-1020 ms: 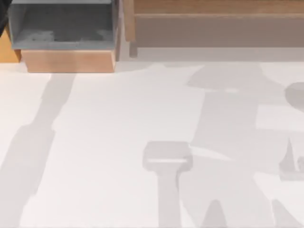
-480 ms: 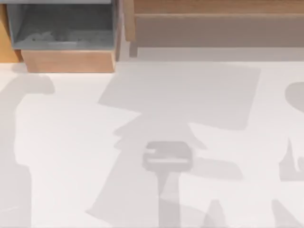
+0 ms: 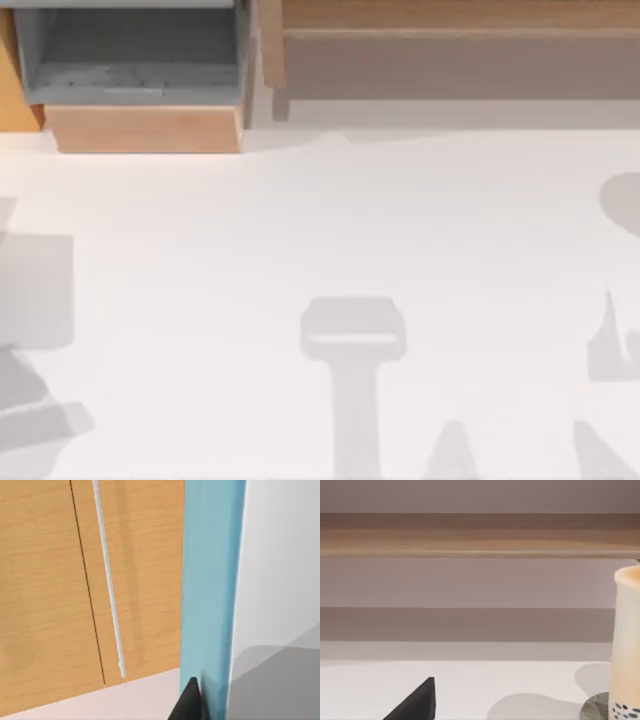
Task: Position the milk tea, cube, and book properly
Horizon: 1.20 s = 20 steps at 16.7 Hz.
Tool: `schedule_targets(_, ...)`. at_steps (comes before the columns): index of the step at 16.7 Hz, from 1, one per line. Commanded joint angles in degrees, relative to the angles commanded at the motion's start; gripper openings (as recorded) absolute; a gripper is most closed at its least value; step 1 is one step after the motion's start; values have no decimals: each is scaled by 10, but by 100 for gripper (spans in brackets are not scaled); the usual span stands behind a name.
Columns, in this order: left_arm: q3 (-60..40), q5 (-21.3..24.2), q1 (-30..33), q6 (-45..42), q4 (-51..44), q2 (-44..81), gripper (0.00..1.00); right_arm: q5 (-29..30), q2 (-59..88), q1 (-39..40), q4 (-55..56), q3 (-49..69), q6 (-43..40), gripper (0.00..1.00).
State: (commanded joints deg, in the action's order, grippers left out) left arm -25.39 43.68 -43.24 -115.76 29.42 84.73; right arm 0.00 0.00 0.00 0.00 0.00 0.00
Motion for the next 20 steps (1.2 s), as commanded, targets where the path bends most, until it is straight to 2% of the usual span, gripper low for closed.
schedule_targets(3, 50, 11, -69, -74, -27, 37, 0, 0, 0, 0, 0, 0, 0, 100)
schedule_targets(5, 65, 13, -89, -94, -36, 50, 0, 0, 0, 0, 0, 0, 0, 100)
schedule_targets(18, 63, 7, -81, -86, -20, 65, 0, 0, 0, 0, 0, 0, 0, 100)
schedule_targets(20, 63, 7, -81, -86, -20, 65, 15, 0, 0, 0, 0, 0, 0, 100)
